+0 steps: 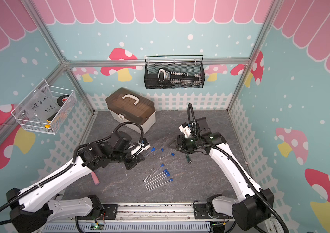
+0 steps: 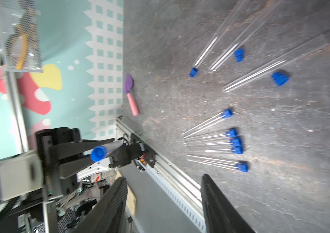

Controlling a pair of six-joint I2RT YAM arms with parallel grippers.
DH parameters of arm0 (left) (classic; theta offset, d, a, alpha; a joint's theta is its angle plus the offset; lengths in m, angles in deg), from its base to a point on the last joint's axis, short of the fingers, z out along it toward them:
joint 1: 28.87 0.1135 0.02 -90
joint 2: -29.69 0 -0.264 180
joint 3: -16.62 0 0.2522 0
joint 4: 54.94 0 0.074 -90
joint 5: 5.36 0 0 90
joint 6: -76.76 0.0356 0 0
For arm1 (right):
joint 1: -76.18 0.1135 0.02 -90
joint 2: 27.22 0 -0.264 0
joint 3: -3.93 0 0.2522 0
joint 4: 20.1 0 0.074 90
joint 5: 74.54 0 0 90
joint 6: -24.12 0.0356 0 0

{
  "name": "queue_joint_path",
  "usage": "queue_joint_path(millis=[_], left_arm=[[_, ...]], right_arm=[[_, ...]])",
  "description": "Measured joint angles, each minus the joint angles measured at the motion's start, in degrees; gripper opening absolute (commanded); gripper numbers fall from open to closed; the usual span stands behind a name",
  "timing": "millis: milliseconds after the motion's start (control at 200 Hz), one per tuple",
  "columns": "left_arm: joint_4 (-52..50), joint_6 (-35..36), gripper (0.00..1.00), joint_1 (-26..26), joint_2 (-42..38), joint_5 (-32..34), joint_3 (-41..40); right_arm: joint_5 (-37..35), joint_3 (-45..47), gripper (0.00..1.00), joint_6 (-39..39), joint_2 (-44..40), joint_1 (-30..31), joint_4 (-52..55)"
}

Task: Remove stoppers from test tubes
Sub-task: Pick up the test tube at the center of the board, then open the stopper on the test tube.

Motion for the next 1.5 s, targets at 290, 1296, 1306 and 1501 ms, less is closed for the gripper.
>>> queue_joint_path(millis=[290, 1296, 1306, 1501], left_arm=[[-2.86, 8.7, 0.0, -1.14, -2.23, 0.83, -0.39], [-4.04, 10.29, 0.0, -2.25, -2.21, 2.43, -0.33], [-4.04, 10.27, 0.0, -2.25, -2.21, 2.43, -0.33], [-4.02, 10.27, 0.0, -2.25, -2.21, 2.4, -0.33]], right_arm=[[6.88, -9.38, 0.61, 2.95, 2.93, 9.64, 3.13], [6.88, -2.93, 0.38, 10.19, 8.28, 17.31, -6.84], [6.86, -2.93, 0.38, 10.27, 8.26, 17.31, -6.88], [6.95, -1.68, 0.36, 11.74, 7.02, 17.57, -9.64]])
